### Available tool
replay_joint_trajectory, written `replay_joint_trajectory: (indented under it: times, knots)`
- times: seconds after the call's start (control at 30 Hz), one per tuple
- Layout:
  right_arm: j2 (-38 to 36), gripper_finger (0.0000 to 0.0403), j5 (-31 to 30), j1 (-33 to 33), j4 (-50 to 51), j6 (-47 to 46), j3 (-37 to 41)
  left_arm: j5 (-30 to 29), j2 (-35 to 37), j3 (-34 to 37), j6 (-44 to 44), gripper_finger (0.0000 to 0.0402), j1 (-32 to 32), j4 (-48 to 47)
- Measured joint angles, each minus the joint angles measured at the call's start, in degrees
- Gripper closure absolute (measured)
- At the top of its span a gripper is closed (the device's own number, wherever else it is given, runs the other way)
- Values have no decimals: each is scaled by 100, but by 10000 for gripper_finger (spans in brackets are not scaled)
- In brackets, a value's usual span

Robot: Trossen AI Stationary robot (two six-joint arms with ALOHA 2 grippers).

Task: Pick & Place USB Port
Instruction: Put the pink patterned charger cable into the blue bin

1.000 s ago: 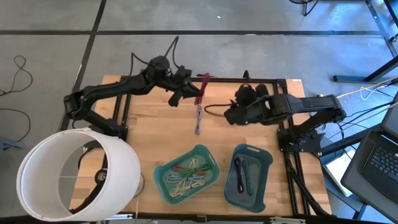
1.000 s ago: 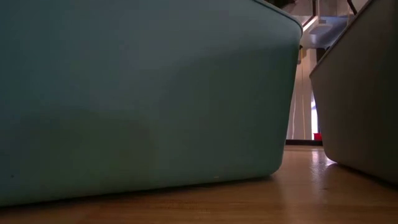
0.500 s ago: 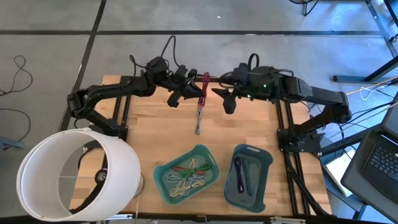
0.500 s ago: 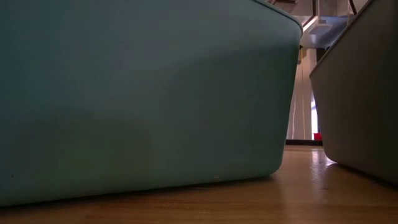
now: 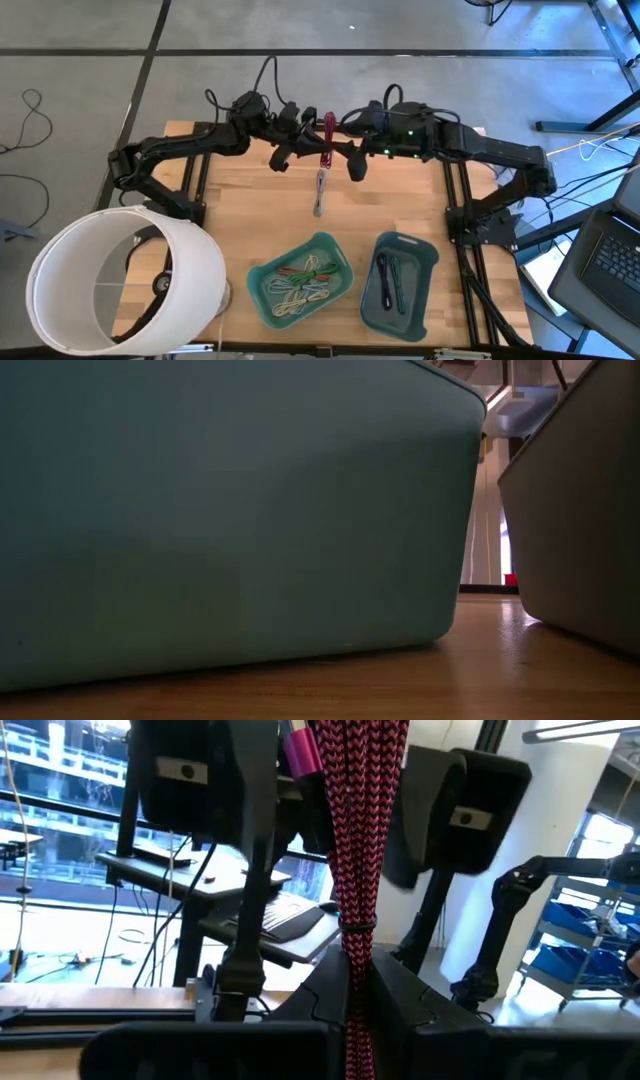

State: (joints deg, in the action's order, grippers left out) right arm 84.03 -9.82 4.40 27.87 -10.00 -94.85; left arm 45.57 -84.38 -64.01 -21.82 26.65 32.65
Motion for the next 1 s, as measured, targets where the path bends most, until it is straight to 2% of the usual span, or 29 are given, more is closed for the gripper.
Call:
replay_joint_trajectory:
  times: [0.17, 0.3, 0.4, 0.5, 0.53, 0.7, 0.83, 0.93, 1.0]
  knots:
    - [169, 190, 20, 64, -320, 106, 0, 6, 0, 0, -1, 391, 0, 0]
    - [234, 223, 21, 149, -498, 131, 0, 44, 0, 0, -7, 391, 0, -4]
    - [263, 279, 40, 207, -498, 129, 0, 34, 0, 0, -9, 390, 8, -22]
    - [263, 365, 79, 231, -471, 141, 0, -29, 0, 2, -5, 380, 11, -33]
    - [263, 376, 71, 235, -447, 157, 0, -33, -2, 2, -7, 373, 11, -43]
    - [223, 377, -321, 238, -114, 333, -11, -170, -17, 6, 135, 333, 8, -83]
    - [3, 377, -1085, 251, 1252, 346, 2, -182, 22, 4, 207, 292, -1, -56]
    - [-223, 377, -1650, 281, 2317, -188, 4, -231, 27, -11, 211, 258, -20, -97]
    - [-454, 377, -1529, 258, 2918, -922, 2, -376, -2, 2, 302, 239, 28, -177]
